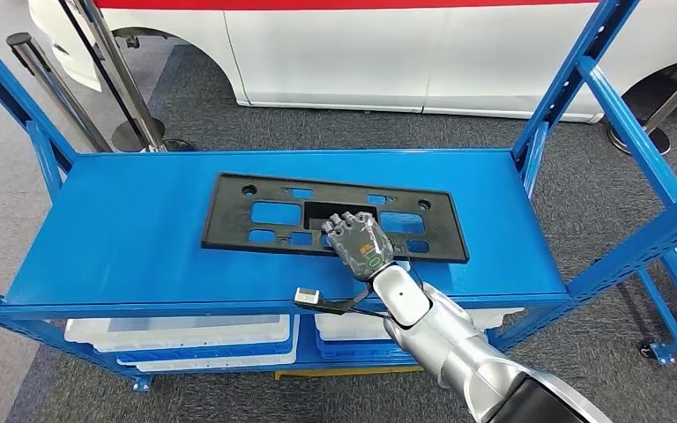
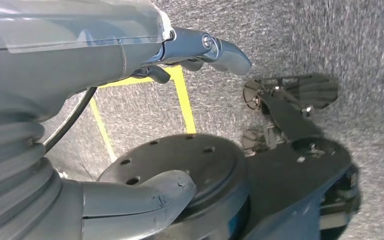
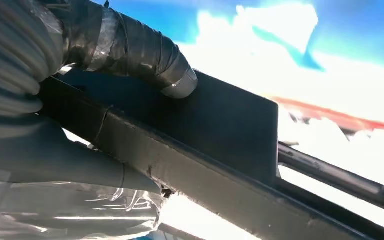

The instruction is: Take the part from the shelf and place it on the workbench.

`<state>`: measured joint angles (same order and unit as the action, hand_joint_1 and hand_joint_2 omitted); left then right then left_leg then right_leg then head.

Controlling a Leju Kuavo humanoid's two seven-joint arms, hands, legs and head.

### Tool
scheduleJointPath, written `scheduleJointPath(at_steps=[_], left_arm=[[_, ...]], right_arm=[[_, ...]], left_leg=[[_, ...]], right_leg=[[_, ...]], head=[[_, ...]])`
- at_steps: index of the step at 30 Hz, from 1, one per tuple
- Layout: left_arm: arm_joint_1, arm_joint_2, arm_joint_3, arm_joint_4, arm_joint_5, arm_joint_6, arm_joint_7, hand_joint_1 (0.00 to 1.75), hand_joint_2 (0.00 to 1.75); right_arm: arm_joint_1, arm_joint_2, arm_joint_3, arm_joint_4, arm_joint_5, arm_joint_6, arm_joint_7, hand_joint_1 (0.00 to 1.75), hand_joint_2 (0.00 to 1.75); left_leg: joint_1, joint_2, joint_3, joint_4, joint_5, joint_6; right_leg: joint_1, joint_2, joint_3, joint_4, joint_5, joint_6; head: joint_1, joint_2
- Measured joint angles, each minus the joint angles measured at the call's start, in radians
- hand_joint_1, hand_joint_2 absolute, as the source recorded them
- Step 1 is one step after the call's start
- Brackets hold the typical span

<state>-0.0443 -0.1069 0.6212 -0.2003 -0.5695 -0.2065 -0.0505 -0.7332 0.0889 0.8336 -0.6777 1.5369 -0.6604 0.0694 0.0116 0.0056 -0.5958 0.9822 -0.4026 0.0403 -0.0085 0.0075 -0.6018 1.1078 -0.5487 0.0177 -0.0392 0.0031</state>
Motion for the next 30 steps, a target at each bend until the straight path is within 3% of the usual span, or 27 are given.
scheduleJointPath(at_steps=[2,3,4,6,8,9,12,13,15,17,18,19,20,21,22,24,26,28,29,30], left_arm=[[0.001,0.005,0.009,0.000,0.002,-0.004,-0.001,0.00,1.75],[0.001,0.007,0.013,0.000,0.001,-0.005,-0.001,0.00,1.75],[0.001,0.008,0.016,0.000,-0.001,-0.004,-0.002,0.00,1.75],[0.000,0.009,0.019,0.000,-0.006,0.001,-0.003,0.00,1.75],[0.001,0.009,0.019,0.000,-0.012,0.006,-0.004,0.00,1.75],[0.002,0.009,0.019,0.000,-0.016,0.009,-0.005,0.00,1.75],[0.004,0.010,0.019,0.000,-0.026,0.016,-0.007,0.00,1.75],[0.004,0.010,0.019,0.000,-0.029,0.018,-0.007,0.00,1.75],[0.003,0.009,0.019,0.000,-0.031,0.021,-0.008,0.00,1.75],[0.002,0.010,0.019,0.000,-0.033,0.022,-0.008,0.00,1.75],[0.002,0.010,0.019,0.000,-0.034,0.022,-0.008,0.00,1.75],[0.002,0.010,0.019,0.000,-0.036,0.023,-0.008,0.00,1.75],[0.002,0.010,0.019,0.000,-0.036,0.023,-0.008,0.00,1.75],[0.001,0.010,0.019,0.000,-0.037,0.023,-0.008,0.00,1.75],[0.000,0.010,0.019,0.000,-0.037,0.023,-0.008,0.00,1.75],[-0.004,0.011,0.019,0.000,-0.038,0.023,-0.008,0.00,1.75],[-0.007,0.012,0.019,0.000,-0.038,0.023,-0.009,0.00,1.75],[-0.008,0.011,0.019,0.001,-0.038,0.022,-0.010,0.00,1.75],[-0.008,0.010,0.020,0.002,-0.038,0.022,-0.010,0.00,1.75],[-0.008,0.010,0.020,0.002,-0.038,0.022,-0.010,0.00,1.75]], right_arm=[[0.017,-0.032,0.001,-0.146,0.023,0.027,-0.003,1.75,1.75],[0.026,-0.052,0.001,-0.214,0.027,0.039,0.002,1.75,1.75],[0.036,-0.074,0.002,-0.278,0.028,0.045,0.009,1.75,1.75],[0.052,-0.119,0.002,-0.381,0.029,0.035,0.024,1.75,1.75],[0.065,-0.163,0.002,-0.454,0.030,0.017,0.035,1.75,1.75],[0.072,-0.183,0.003,-0.484,0.030,0.008,0.040,1.75,1.75],[0.090,-0.230,0.003,-0.547,0.030,-0.004,0.047,1.75,1.75],[0.095,-0.239,0.003,-0.560,0.030,-0.005,0.047,1.75,1.75],[0.101,-0.254,0.003,-0.582,0.031,-0.007,0.045,1.75,1.75],[0.109,-0.266,0.003,-0.599,0.031,-0.007,0.043,1.75,1.75],[0.112,-0.272,0.003,-0.604,0.031,-0.007,0.043,1.75,1.75],[0.116,-0.277,0.003,-0.608,0.031,-0.007,0.042,1.75,1.75],[0.119,-0.282,0.003,-0.611,0.031,-0.006,0.041,1.75,1.75],[0.121,-0.285,0.003,-0.614,0.031,-0.006,0.039,1.75,1.75],[0.122,-0.287,0.002,-0.617,0.032,-0.006,0.037,1.75,1.75],[0.122,-0.289,0.002,-0.623,0.032,-0.006,0.032,1.75,1.75],[0.122,-0.290,0.001,-0.625,0.032,-0.005,0.022,1.75,1.75],[0.123,-0.291,-0.001,-0.626,0.031,-0.005,0.013,1.75,1.75],[0.124,-0.291,-0.004,-0.626,0.029,-0.005,0.010,1.75,1.75],[0.126,-0.291,-0.007,-0.626,0.024,-0.005,0.005,1.75,1.75]], left_leg=[[0.000,0.003,-0.007,0.002,0.002,0.002],[0.000,0.004,-0.012,0.006,0.002,0.002],[0.002,0.004,-0.016,0.010,0.002,0.001],[0.006,0.000,-0.023,0.023,0.001,-0.005],[0.008,-0.004,-0.032,0.035,0.000,-0.019],[0.008,-0.005,-0.036,0.039,0.002,-0.028],[0.009,-0.006,-0.043,0.040,0.012,-0.052],[0.011,-0.005,-0.049,0.048,-0.001,-0.058],[0.013,-0.005,-0.076,0.119,-0.074,-0.065],[0.013,-0.005,-0.110,0.249,-0.165,-0.069],[0.013,-0.006,-0.117,0.300,-0.189,-0.069],[0.012,-0.006,-0.111,0.323,-0.191,-0.068],[0.011,-0.006,-0.086,0.310,-0.175,-0.065],[0.010,-0.006,-0.044,0.261,-0.149,-0.060],[0.007,-0.006,0.007,0.192,-0.130,-0.052],[0.000,-0.007,0.092,0.067,-0.122,-0.040],[-0.008,-0.009,0.111,0.023,-0.127,-0.032],[-0.004,-0.006,0.101,0.012,-0.106,-0.022],[-0.002,-0.003,0.093,0.008,-0.092,-0.013],[0.000,0.000,0.083,0.004,-0.079,-0.006]], right_leg=[[-0.004,-0.001,-0.054,0.128,-0.066,0.004],[-0.007,-0.002,-0.069,0.169,-0.075,0.008],[-0.012,-0.002,-0.067,0.175,-0.064,0.011],[-0.022,-0.005,-0.009,0.075,-0.002,0.017],[-0.021,-0.006,0.048,-0.035,0.037,0.015],[-0.018,-0.005,0.058,-0.061,0.043,0.010],[-0.012,-0.002,0.044,-0.066,0.056,-0.012],[-0.013,-0.003,0.037,-0.068,0.064,-0.022],[-0.016,-0.006,0.018,-0.072,0.082,-0.040],[-0.011,-0.007,-0.006,-0.071,0.100,-0.046],[-0.008,-0.007,-0.018,-0.069,0.108,-0.047],[-0.006,-0.008,-0.030,-0.068,0.116,-0.047],[-0.004,-0.008,-0.042,-0.066,0.124,-0.047],[-0.002,-0.008,-0.053,-0.063,0.131,-0.046],[-0.001,-0.007,-0.062,-0.061,0.138,-0.044],[0.000,-0.007,-0.073,-0.058,0.153,-0.035],[-0.002,-0.008,-0.076,-0.062,0.170,-0.022],[-0.003,-0.008,-0.082,-0.063,0.170,-0.010],[-0.003,-0.007,-0.089,-0.048,0.147,-0.005],[-0.004,-0.007,-0.101,-0.014,0.106,-0.002]], head=[[0.000,0.000],[0.000,0.000],[0.000,0.000],[0.000,0.000],[0.000,0.000],[0.000,0.000],[0.000,0.000],[-0.001,0.000],[-0.001,0.000],[-0.002,0.000],[-0.002,0.000],[-0.002,0.000],[-0.002,0.000],[-0.002,0.000],[-0.002,0.000],[-0.002,0.000],[-0.002,0.000],[-0.001,0.000],[-0.001,0.000],[-0.001,0.000]])
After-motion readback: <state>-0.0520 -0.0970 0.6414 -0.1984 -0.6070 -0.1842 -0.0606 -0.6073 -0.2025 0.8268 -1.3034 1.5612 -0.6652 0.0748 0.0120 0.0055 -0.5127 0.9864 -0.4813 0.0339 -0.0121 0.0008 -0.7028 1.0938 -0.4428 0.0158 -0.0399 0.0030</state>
